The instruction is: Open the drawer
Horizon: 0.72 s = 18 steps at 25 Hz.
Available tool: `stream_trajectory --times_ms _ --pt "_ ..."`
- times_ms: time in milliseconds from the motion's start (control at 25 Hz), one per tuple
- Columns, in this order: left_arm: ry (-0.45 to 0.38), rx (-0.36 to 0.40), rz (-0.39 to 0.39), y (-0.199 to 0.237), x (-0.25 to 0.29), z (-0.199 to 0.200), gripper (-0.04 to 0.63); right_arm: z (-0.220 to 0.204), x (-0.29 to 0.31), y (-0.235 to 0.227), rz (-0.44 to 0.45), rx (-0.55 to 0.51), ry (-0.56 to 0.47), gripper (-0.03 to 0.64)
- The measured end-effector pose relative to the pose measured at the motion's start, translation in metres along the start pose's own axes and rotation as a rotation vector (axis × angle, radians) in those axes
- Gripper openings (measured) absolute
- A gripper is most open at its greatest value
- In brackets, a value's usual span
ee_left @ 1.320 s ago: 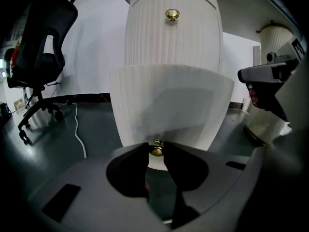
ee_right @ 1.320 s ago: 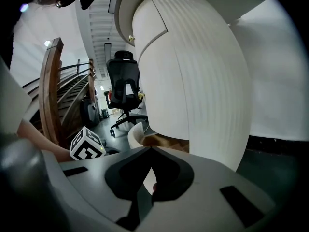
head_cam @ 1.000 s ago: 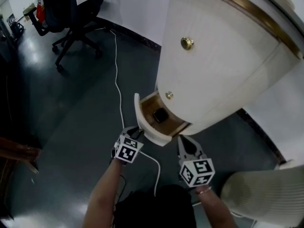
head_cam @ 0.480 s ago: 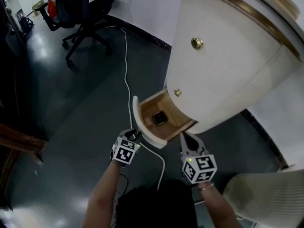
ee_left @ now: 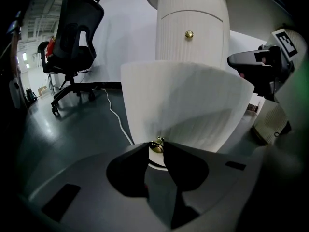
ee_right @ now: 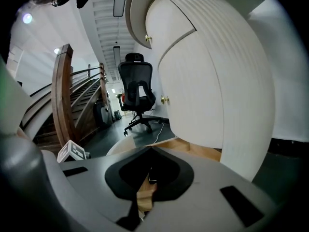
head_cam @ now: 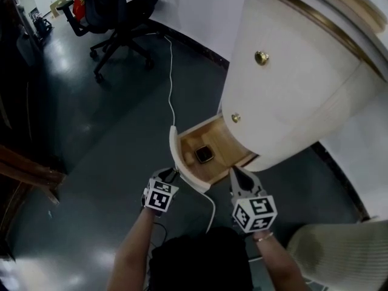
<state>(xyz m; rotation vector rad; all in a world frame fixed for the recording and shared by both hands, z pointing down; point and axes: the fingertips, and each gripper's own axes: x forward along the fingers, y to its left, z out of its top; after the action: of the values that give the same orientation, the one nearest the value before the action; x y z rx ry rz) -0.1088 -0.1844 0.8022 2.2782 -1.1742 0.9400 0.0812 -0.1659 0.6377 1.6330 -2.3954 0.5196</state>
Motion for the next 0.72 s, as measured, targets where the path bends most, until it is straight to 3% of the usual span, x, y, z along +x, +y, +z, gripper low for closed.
stream_trajectory --times_ms 360,720 --pt "-0.007 -0.040 0.028 0.004 -0.015 -0.008 0.097 0.006 0.004 0.011 0.026 -0.015 -0.007 0.003" --pt "-0.129 -0.164 0.147 0.034 -0.068 0.017 0.069 0.007 0.010 0.016 0.046 0.006 -0.020 0.003"
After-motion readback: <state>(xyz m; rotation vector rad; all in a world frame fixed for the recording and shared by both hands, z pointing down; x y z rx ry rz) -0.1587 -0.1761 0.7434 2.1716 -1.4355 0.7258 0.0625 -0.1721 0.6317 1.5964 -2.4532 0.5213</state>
